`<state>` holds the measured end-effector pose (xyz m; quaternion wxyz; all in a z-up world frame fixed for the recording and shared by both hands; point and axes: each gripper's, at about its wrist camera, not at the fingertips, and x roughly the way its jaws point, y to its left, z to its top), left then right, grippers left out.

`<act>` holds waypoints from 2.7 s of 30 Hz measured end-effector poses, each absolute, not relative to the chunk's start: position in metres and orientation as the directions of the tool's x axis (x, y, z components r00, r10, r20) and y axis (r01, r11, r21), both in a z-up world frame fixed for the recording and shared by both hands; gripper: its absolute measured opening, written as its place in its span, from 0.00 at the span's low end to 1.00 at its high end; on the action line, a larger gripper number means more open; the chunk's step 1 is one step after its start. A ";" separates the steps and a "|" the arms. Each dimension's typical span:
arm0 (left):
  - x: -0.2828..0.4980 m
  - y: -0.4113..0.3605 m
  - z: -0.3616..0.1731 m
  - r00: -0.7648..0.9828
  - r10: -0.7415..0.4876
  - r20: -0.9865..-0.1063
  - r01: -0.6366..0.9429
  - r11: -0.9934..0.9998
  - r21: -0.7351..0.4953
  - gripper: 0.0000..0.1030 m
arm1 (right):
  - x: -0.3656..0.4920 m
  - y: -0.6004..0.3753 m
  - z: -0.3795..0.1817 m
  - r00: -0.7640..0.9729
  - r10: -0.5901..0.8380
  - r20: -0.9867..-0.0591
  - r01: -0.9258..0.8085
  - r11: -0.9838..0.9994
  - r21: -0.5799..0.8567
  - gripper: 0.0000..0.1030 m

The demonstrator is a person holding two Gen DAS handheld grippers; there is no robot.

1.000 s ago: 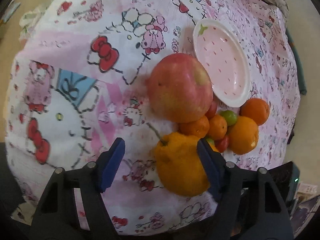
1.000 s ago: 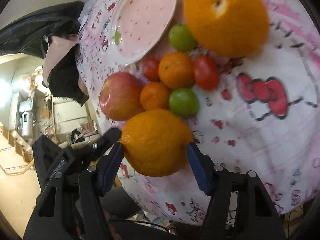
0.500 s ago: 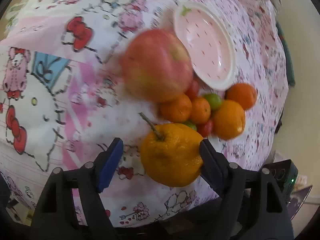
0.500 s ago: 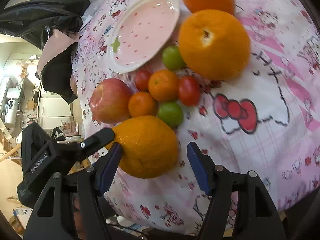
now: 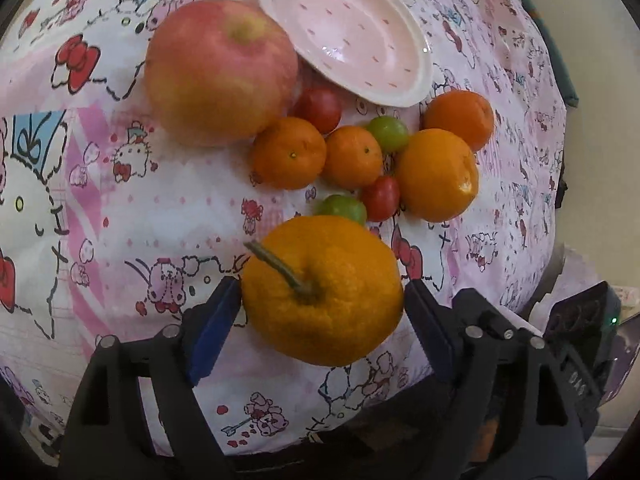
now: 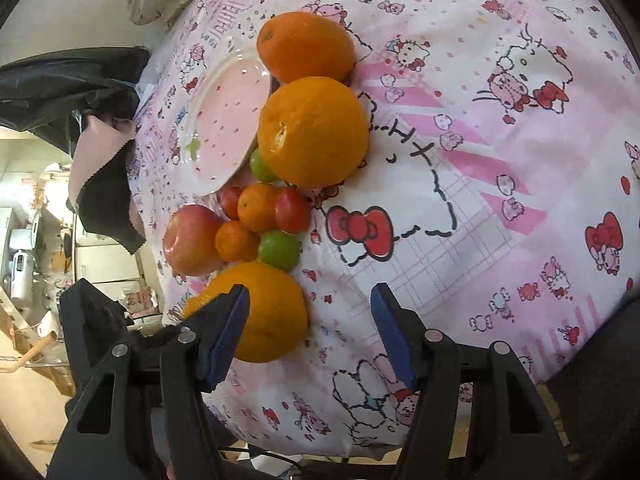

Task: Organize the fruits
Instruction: 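Grasp the bumpy stemmed orange with the left tool while the right tool grasps the large orange, then lift the bumpy orange with the left tool while the right tool lifts the large orange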

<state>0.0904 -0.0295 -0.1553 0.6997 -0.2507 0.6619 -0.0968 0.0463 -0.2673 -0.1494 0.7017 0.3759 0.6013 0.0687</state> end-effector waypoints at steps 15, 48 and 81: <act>0.076 -0.058 -0.144 0.100 -0.380 -0.920 0.011 0.925 -0.381 0.74 | 0.049 -0.267 -0.148 0.291 0.565 -0.772 0.384 0.670 0.635 0.64; 0.069 -0.039 -0.140 0.157 -0.073 -0.985 0.003 0.997 -0.074 0.75 | 0.155 -0.243 -0.172 0.181 0.252 -0.951 0.234 0.928 0.291 0.77; 0.054 -0.012 -0.108 0.242 -0.109 -0.964 -0.061 0.990 -0.127 0.74 | 0.122 -0.287 -0.134 0.313 0.416 -0.854 0.353 0.784 0.511 0.70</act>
